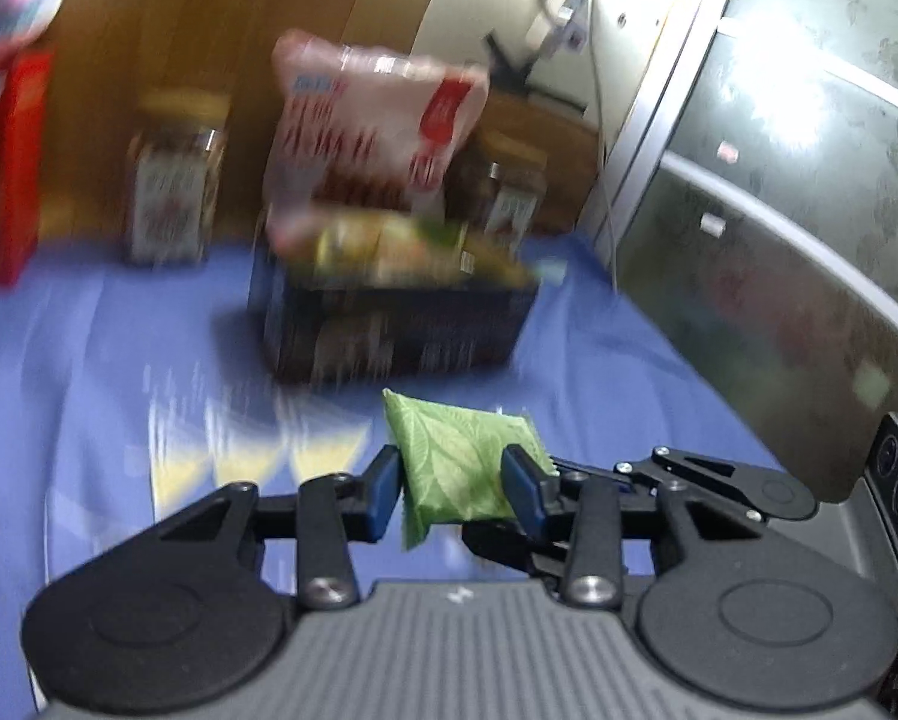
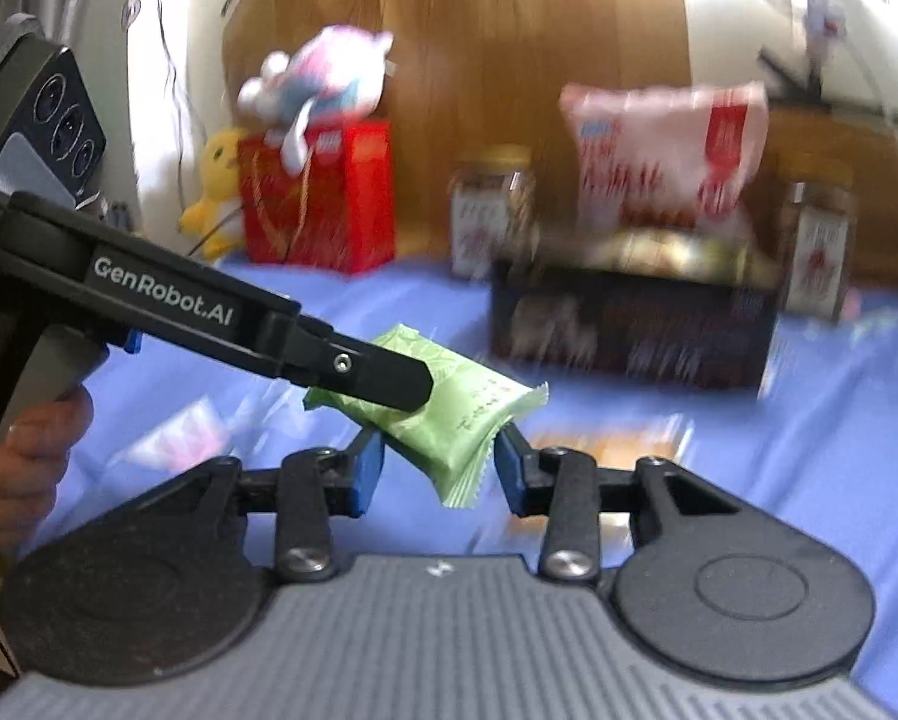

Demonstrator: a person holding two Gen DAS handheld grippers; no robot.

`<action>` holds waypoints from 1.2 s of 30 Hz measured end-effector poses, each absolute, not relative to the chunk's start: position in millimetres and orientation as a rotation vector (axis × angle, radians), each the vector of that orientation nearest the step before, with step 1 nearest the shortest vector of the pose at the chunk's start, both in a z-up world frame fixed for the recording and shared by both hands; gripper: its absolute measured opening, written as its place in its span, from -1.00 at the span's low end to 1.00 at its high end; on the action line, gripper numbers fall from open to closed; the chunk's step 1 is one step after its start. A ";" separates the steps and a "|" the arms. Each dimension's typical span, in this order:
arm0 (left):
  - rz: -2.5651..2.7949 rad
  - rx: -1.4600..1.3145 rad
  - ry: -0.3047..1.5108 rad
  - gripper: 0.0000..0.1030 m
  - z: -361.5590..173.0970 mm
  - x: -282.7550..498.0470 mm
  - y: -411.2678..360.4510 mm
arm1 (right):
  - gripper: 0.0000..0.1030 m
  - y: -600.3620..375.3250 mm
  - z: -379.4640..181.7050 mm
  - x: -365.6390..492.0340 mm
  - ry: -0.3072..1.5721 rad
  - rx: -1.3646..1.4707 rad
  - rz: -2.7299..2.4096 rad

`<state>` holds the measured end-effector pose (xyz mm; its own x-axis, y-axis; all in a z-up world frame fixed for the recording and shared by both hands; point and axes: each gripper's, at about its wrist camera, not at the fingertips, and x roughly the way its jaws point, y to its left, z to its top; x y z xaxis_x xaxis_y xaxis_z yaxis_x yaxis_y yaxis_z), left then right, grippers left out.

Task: Organize snacks
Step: 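Carry the green leaf-print packet into the tin box and release it, then grasp the clear bag of seeds with the left tool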

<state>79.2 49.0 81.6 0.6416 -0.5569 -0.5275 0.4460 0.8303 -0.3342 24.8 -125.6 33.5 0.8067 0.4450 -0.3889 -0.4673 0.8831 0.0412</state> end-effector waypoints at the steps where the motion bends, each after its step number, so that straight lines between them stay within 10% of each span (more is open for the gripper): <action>1: -0.572 -0.168 0.639 -0.28 90.0 88.9 45.1 | -0.16 -127.4 39.8 32.1 0.382 -0.066 0.484; 17: -0.335 -0.069 0.620 -0.13 90.9 232.3 7.4 | -0.11 -139.2 52.6 187.0 0.432 -0.065 0.429; 36: -0.431 -0.192 0.811 -0.06 42.5 126.7 9.1 | -0.12 -241.7 -0.4 84.7 0.573 0.417 0.347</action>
